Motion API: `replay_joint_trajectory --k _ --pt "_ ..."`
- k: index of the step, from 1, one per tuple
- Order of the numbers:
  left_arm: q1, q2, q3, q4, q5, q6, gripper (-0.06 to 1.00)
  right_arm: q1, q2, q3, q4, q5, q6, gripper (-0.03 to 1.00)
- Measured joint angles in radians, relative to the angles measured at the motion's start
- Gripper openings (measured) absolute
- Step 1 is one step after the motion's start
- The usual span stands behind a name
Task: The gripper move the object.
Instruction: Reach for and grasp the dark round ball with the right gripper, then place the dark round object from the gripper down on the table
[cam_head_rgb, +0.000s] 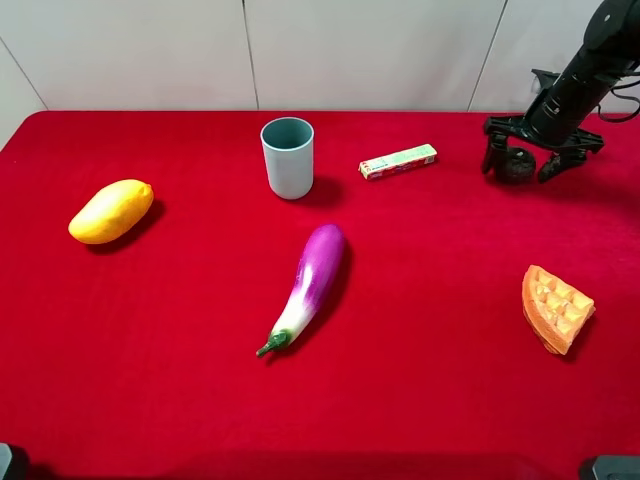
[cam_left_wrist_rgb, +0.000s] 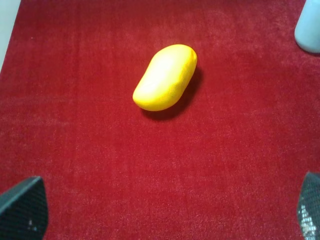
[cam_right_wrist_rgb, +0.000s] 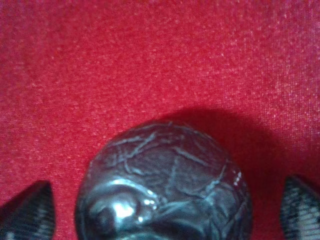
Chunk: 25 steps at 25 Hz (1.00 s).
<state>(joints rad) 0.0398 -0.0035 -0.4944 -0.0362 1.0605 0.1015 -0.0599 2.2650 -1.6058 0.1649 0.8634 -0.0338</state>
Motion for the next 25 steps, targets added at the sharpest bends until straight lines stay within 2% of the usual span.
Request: replay_joint_trajectory --k 3,4,13,25 --pt "0.0 0.0 0.0 0.0 0.0 0.0 0.99 0.0 0.0 0.0 0.0 0.0 0.0 0.46" --pt "0.0 0.0 0.0 0.0 0.0 0.0 0.99 0.0 0.0 0.0 0.0 0.0 0.0 0.44" --pt "0.0 0.0 0.0 0.0 0.0 0.0 0.99 0.0 0.0 -0.011 0.0 0.013 0.0 0.44" --pt "0.0 0.0 0.003 0.0 0.0 0.0 0.99 0.001 -0.01 -0.161 0.027 0.245 0.0 0.44"
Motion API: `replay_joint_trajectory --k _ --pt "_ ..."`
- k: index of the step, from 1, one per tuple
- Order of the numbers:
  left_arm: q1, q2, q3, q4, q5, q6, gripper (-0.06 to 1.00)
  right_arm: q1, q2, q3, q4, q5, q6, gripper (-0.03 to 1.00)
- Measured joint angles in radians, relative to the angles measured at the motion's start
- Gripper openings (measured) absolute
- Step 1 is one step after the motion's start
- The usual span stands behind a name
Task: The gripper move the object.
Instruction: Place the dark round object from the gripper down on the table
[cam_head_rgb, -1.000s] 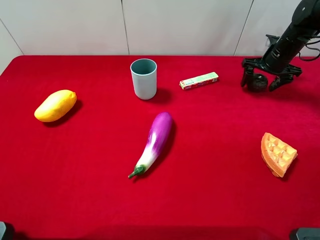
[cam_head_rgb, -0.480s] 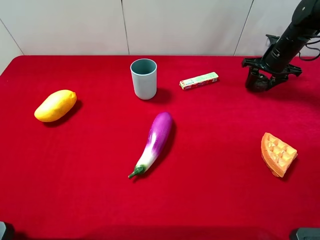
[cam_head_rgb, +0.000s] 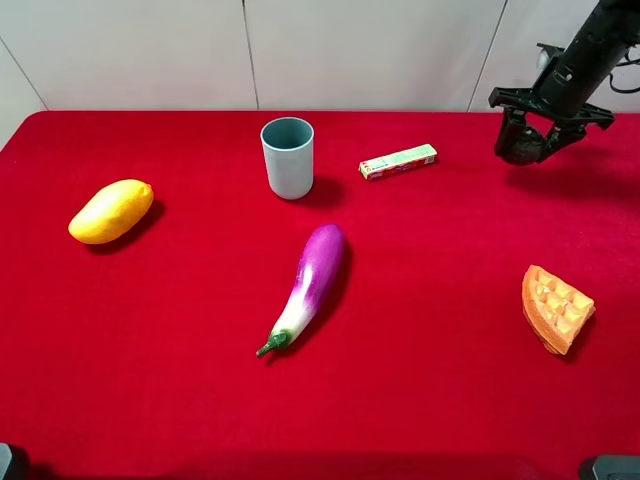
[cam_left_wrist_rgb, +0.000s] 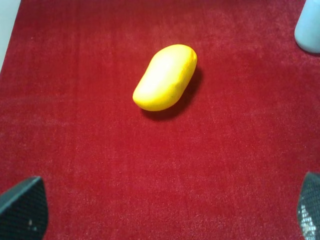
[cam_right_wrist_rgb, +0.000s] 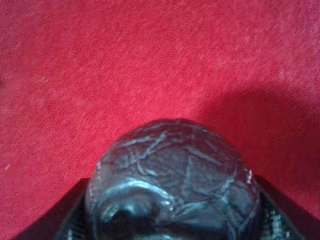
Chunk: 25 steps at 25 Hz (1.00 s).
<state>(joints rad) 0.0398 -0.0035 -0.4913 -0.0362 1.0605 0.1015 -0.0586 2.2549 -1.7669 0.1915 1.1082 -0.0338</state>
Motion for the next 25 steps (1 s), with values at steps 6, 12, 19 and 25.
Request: replay_joint_trajectory --k 6,12,19,25 --pt "0.0 0.0 0.0 0.0 0.0 0.0 0.99 0.034 -0.067 0.0 0.007 0.083 0.0 0.44" --pt "0.0 0.0 0.001 0.0 0.0 0.0 0.99 0.1 -0.132 -0.001 0.007 0.103 0.0 0.44" --pt "0.0 0.0 0.001 0.0 0.0 0.0 0.99 0.23 -0.252 0.009 0.0 0.103 0.007 0.44" --pt "0.0 0.0 0.001 0.0 0.0 0.0 0.99 0.322 -0.348 0.092 0.0 0.103 0.008 0.44"
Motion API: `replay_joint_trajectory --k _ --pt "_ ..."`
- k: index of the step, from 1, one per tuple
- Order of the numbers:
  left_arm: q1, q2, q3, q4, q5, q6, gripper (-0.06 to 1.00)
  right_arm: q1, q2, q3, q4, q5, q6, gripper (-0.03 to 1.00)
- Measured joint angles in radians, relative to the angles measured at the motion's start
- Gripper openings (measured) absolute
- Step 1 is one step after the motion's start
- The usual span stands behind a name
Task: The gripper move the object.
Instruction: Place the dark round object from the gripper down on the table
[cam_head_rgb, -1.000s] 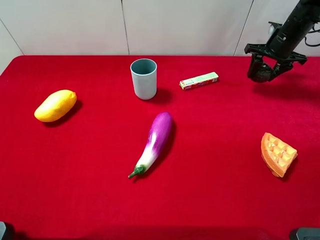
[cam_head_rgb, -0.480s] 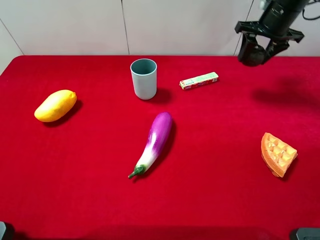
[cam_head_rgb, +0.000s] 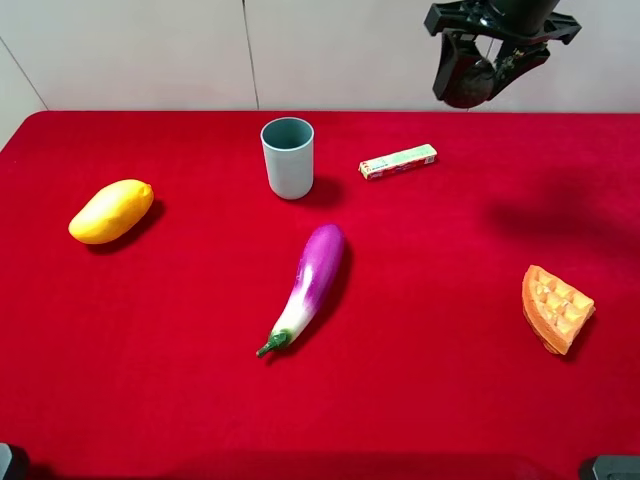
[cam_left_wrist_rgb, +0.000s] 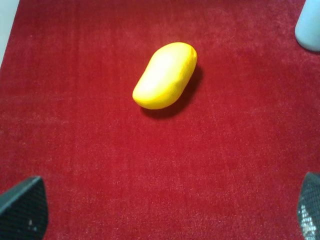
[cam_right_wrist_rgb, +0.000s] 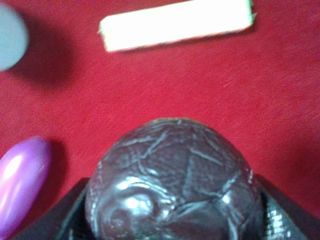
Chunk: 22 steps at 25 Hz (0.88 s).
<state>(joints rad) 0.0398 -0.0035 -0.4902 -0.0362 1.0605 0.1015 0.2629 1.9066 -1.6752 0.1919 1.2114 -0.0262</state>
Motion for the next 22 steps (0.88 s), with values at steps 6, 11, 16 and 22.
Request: replay_joint_trajectory --k 6,11,16,22 --pt "0.0 0.0 0.0 0.0 0.0 0.0 0.99 0.125 -0.117 0.131 -0.001 0.001 0.0 0.44" --pt "0.0 0.0 0.0 0.0 0.0 0.0 0.99 0.238 -0.182 0.209 -0.001 0.003 0.018 0.44" --pt "0.0 0.0 0.0 0.0 0.0 0.0 0.99 0.365 -0.192 0.261 -0.001 0.004 0.043 0.44" --pt "0.0 0.0 0.0 0.0 0.0 0.0 0.99 0.449 -0.193 0.325 -0.012 -0.061 0.074 0.44"
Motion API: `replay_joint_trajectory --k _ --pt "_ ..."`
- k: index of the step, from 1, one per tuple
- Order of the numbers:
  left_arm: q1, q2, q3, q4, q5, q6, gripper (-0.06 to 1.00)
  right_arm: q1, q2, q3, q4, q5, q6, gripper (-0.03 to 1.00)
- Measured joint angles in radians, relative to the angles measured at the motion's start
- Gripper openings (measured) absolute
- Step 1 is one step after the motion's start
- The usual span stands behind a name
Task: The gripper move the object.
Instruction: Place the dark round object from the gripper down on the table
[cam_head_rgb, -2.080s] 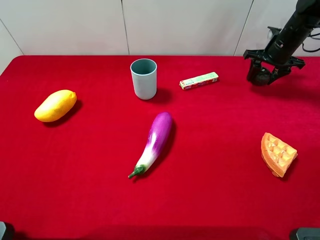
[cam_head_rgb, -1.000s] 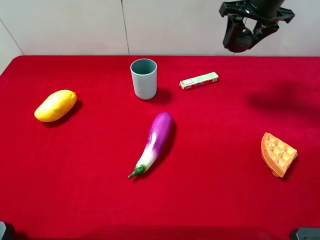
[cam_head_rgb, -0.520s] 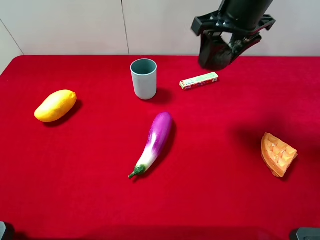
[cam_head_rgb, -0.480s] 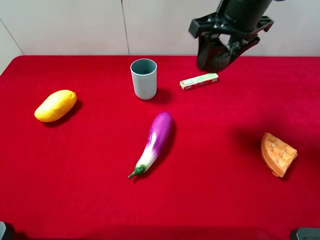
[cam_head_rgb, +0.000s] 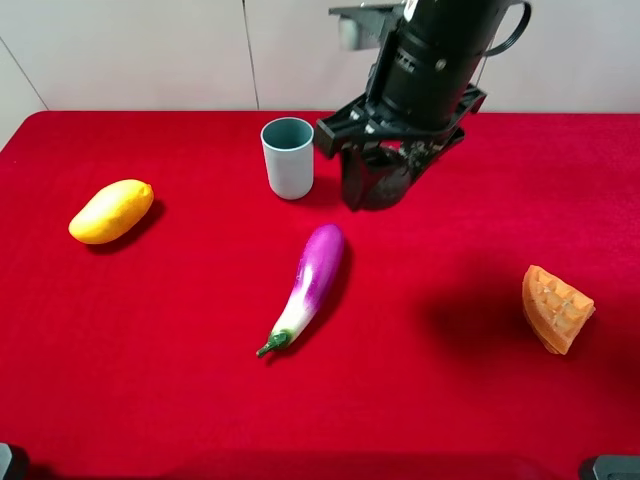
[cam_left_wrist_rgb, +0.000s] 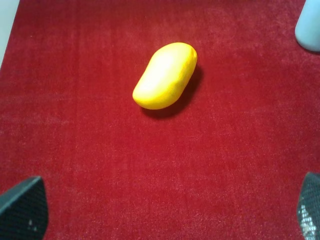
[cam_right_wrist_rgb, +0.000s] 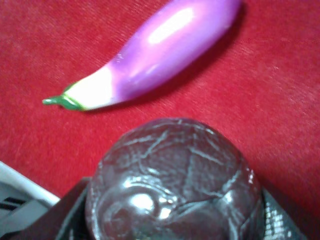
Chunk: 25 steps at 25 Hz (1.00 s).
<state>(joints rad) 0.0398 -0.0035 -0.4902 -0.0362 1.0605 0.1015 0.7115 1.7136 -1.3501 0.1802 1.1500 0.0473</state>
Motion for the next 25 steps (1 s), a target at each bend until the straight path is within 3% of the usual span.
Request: replay_joint_trajectory --k 19,25 --pt "0.0 0.0 0.0 0.0 0.0 0.0 0.99 0.011 0.0 0.376 -0.078 -0.47 0.008 0.44" --pt "0.0 0.0 0.0 0.0 0.0 0.0 0.99 0.011 0.041 0.393 -0.089 -0.523 0.008 0.44"
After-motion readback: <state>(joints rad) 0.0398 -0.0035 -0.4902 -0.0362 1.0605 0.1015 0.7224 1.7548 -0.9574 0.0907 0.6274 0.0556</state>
